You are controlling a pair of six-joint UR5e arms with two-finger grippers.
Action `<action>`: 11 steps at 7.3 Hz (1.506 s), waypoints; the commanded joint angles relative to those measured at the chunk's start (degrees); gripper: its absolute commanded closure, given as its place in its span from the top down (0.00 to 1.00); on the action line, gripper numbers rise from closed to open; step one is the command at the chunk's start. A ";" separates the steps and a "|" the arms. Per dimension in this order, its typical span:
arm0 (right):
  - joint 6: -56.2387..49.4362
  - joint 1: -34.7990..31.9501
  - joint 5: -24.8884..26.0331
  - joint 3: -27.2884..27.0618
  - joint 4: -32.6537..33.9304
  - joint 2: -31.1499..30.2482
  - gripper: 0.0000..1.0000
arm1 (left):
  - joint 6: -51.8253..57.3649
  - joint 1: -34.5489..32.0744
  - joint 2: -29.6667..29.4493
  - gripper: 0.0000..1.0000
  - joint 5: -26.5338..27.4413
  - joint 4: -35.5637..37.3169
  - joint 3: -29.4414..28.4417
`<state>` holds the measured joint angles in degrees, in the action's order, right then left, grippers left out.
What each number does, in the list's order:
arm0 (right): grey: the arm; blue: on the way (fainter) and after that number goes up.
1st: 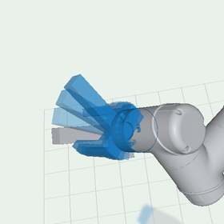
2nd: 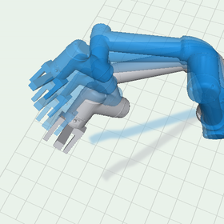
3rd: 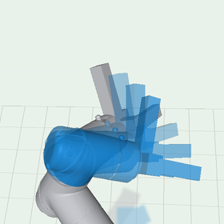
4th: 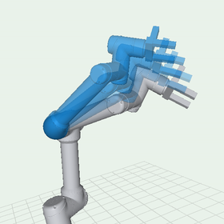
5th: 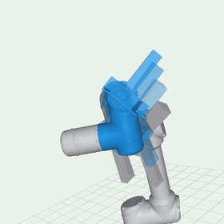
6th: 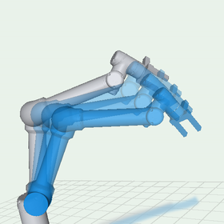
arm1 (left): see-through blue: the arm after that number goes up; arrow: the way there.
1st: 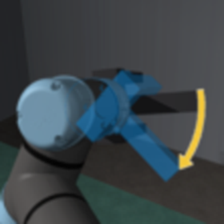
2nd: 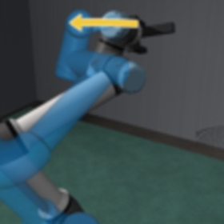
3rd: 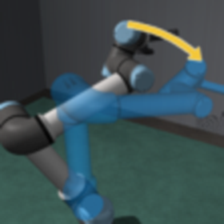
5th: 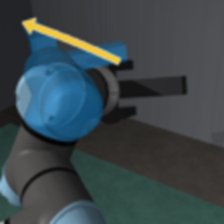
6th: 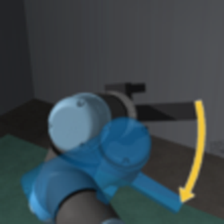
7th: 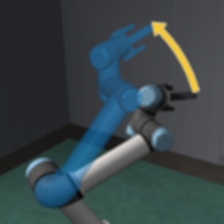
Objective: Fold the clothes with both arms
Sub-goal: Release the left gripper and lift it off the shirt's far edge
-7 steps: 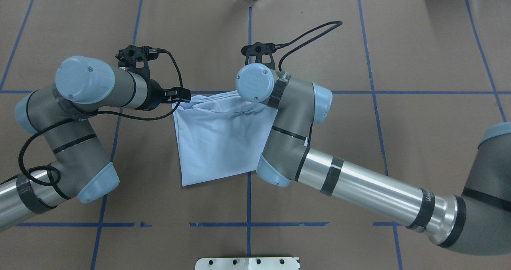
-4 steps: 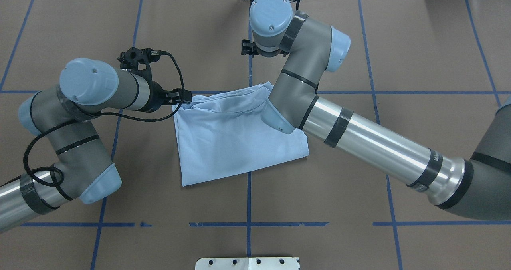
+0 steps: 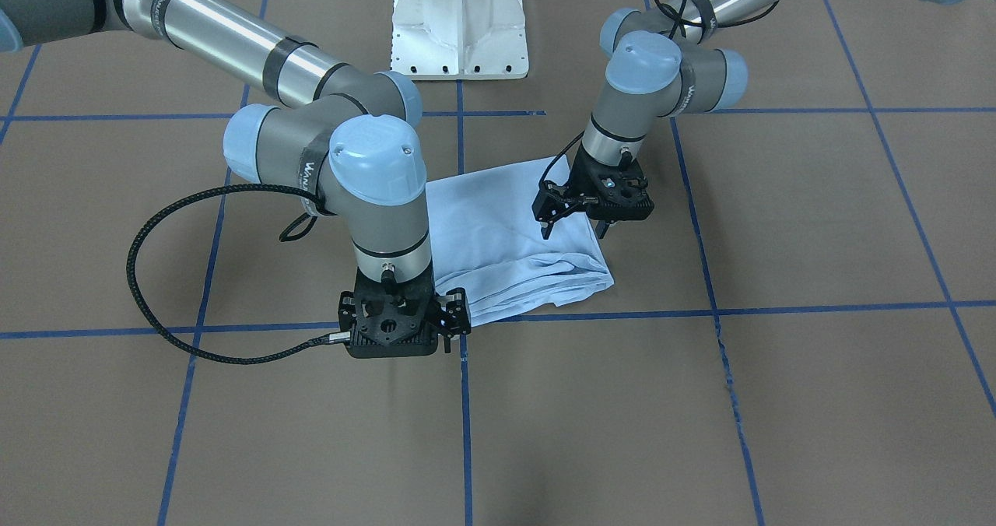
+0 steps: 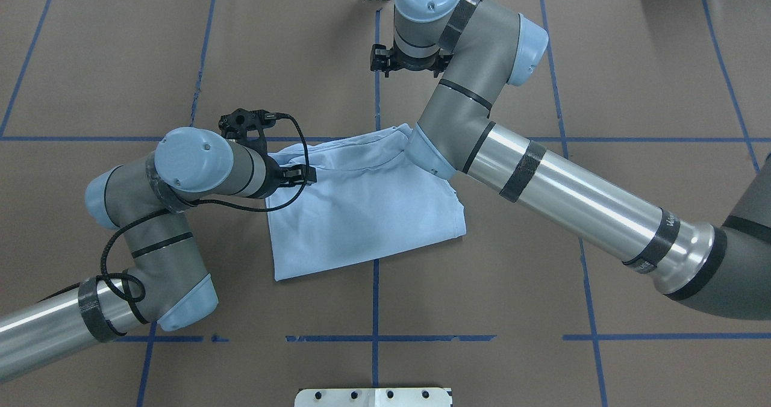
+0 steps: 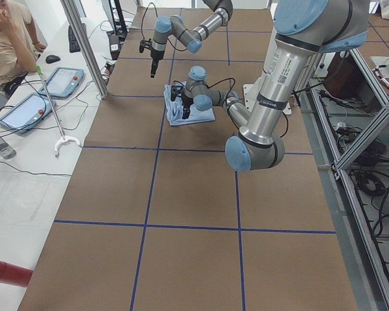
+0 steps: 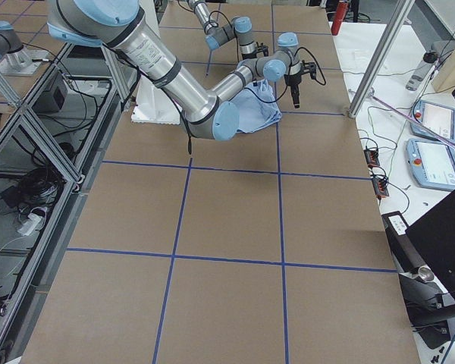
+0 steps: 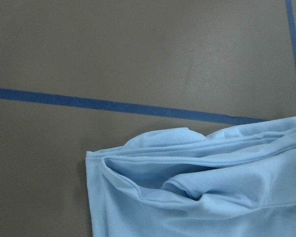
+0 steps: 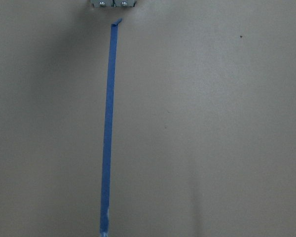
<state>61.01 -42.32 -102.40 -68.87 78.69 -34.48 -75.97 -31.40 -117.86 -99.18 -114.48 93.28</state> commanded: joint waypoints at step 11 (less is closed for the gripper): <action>2.26 1.97 0.36 -0.83 -0.21 -0.59 1.00 | 11.35 -15.16 -8.62 1.00 -8.43 -2.22 -18.15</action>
<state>61.93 -41.65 -102.21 -69.33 78.50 -34.95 -67.07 -43.90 -126.25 -101.25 -115.40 74.77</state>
